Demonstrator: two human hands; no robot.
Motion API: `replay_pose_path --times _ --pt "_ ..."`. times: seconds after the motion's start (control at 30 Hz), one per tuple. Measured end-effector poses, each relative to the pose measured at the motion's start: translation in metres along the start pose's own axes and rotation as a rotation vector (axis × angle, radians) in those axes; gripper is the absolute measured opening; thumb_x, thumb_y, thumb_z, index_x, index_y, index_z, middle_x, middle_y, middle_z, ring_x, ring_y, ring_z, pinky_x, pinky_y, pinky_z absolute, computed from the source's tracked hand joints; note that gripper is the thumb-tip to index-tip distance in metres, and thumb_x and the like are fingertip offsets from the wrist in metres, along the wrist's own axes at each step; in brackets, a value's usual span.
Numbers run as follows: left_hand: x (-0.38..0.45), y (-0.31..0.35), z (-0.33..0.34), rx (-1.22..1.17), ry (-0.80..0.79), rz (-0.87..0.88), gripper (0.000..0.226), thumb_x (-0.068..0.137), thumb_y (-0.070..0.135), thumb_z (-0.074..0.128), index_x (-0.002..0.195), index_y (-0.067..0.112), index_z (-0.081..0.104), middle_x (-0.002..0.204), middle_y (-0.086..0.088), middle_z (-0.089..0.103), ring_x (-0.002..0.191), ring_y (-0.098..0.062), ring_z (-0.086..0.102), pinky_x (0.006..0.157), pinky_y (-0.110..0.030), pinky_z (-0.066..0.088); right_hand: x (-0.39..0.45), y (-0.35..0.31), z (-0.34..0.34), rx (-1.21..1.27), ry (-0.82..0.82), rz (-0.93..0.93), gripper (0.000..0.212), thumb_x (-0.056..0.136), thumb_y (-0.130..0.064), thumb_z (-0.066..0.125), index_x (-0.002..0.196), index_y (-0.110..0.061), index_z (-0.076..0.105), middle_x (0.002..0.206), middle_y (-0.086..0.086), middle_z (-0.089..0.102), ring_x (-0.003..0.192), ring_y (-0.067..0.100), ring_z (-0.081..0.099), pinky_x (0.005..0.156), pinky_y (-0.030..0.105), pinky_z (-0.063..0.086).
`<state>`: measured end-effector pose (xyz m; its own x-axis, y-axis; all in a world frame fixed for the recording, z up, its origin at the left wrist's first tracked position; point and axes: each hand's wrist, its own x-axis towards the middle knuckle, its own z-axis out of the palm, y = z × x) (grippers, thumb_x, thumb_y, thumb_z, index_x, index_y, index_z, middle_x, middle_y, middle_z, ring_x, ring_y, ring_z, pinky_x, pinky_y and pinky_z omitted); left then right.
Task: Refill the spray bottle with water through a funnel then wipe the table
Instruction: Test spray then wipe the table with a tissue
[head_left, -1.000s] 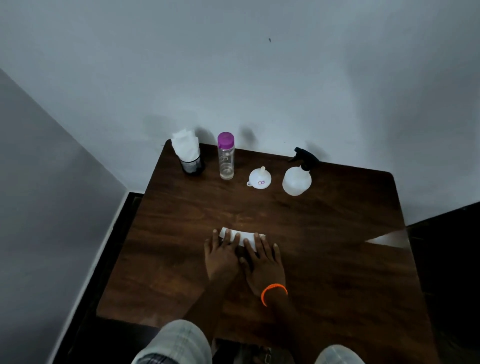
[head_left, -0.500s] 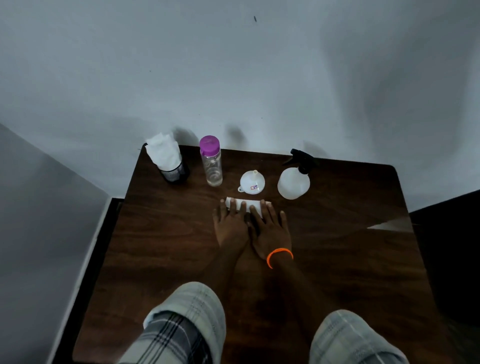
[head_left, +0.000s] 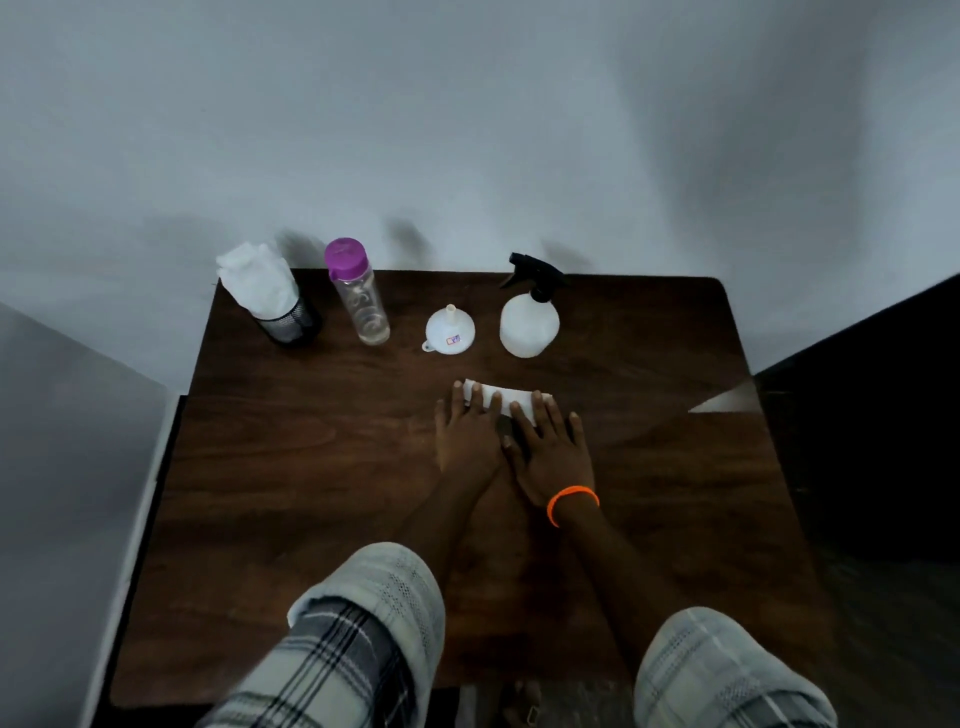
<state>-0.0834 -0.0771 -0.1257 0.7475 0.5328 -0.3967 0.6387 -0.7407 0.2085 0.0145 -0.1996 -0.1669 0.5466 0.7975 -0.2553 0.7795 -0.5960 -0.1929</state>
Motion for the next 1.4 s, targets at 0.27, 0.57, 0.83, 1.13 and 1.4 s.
replay_pose_path --times 0.27,0.57,0.83,1.13,1.4 --pt "-0.07 0.004 0.025 0.03 -0.019 0.036 0.068 0.101 0.049 0.04 0.162 0.032 0.014 0.171 -0.003 0.005 0.157 -0.032 -0.009 0.124 -0.052 0.002 -0.082 -0.01 0.029 0.07 0.05 0.03 0.061 0.102 -0.058 0.031 0.159 -0.037 0.021 0.169 0.002 0.014 0.158 0.019 0.005 0.124 0.048 0.003" --pt "-0.165 -0.001 0.066 -0.005 -0.034 -0.033 0.069 0.084 0.051 0.031 0.145 0.028 0.055 0.154 -0.008 0.05 0.149 -0.038 0.033 0.112 -0.057 0.035 -0.169 -0.02 0.056 0.013 0.019 -0.083 0.065 0.1 -0.057 0.035 0.16 -0.034 0.022 0.169 0.004 0.014 0.157 0.022 0.008 0.122 0.048 0.005" --pt "-0.243 0.031 0.122 0.028 -0.055 -0.112 0.083 0.075 0.057 0.071 0.149 0.025 0.049 0.157 -0.011 0.045 0.148 -0.038 0.033 0.115 -0.054 0.022 -0.246 -0.004 0.07 -0.007 -0.055 -0.164 0.065 0.099 -0.057 0.039 0.159 -0.034 0.026 0.168 0.004 0.019 0.156 0.024 0.015 0.12 0.05 0.014" --pt "-0.27 0.094 0.135 0.007 -0.102 -0.109 0.067 0.098 0.046 0.036 0.161 0.029 0.021 0.169 -0.009 0.015 0.156 -0.033 0.001 0.122 -0.052 0.004 -0.277 0.052 0.053 -0.077 -0.129 -0.182 0.057 0.099 -0.056 0.044 0.153 -0.037 0.04 0.161 0.006 0.038 0.151 0.022 0.031 0.118 0.048 0.017" --pt "-0.222 0.115 0.11 -0.01 -0.096 -0.1 0.073 0.102 0.052 0.037 0.162 0.031 0.001 0.171 -0.004 -0.004 0.156 -0.032 -0.016 0.125 -0.053 -0.004 -0.242 0.076 0.032 -0.04 -0.136 -0.106 0.057 0.097 -0.056 0.042 0.149 -0.034 0.045 0.158 0.007 0.043 0.147 0.023 0.039 0.116 0.048 0.02"
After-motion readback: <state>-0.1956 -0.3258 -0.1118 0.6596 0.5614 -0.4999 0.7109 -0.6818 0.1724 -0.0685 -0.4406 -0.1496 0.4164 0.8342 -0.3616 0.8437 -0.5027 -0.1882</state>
